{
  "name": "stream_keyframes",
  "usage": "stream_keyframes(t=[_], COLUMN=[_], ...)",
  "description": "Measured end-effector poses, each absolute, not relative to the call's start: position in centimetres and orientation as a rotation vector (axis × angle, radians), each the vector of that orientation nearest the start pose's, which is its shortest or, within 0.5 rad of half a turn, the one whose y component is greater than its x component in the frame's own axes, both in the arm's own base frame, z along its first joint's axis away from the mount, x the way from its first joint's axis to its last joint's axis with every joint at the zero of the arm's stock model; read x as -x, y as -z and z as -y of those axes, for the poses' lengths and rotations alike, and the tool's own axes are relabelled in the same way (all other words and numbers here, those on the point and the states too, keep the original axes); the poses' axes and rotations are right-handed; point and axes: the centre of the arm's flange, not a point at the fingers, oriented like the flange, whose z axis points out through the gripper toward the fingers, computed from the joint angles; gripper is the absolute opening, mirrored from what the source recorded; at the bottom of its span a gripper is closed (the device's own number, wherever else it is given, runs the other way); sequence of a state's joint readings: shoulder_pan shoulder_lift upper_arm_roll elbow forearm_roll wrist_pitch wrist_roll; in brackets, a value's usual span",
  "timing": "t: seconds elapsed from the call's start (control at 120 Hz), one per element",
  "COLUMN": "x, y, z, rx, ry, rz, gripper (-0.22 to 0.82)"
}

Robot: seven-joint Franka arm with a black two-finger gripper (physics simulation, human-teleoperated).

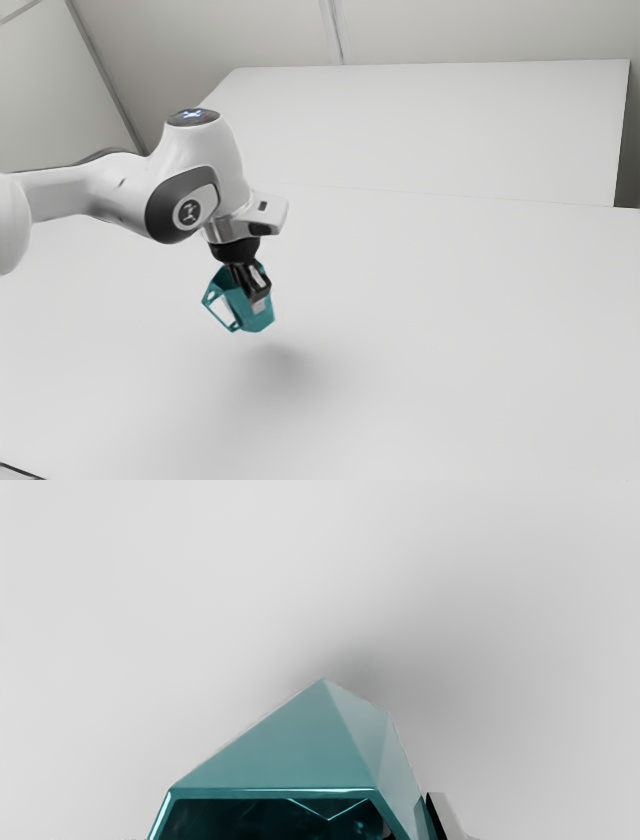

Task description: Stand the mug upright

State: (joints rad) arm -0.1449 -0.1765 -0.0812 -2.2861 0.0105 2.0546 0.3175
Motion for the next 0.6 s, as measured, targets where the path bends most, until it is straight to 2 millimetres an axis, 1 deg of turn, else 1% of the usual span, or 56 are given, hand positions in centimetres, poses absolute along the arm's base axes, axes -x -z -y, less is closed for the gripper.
stream_keyframes(t=[0.183, 0.333, 0.6], x=[-46.9, -46.7, -46.5], y=[-41.7, -40.8, -39.1], z=[9.2, 8.8, 8.6], rx=[2.995, 2.968, 2.949], ry=[-0.096, -0.097, -0.044], rz=[-0.738, -0.695, -0.639], gripper=[-0.17, -0.17, -0.17])
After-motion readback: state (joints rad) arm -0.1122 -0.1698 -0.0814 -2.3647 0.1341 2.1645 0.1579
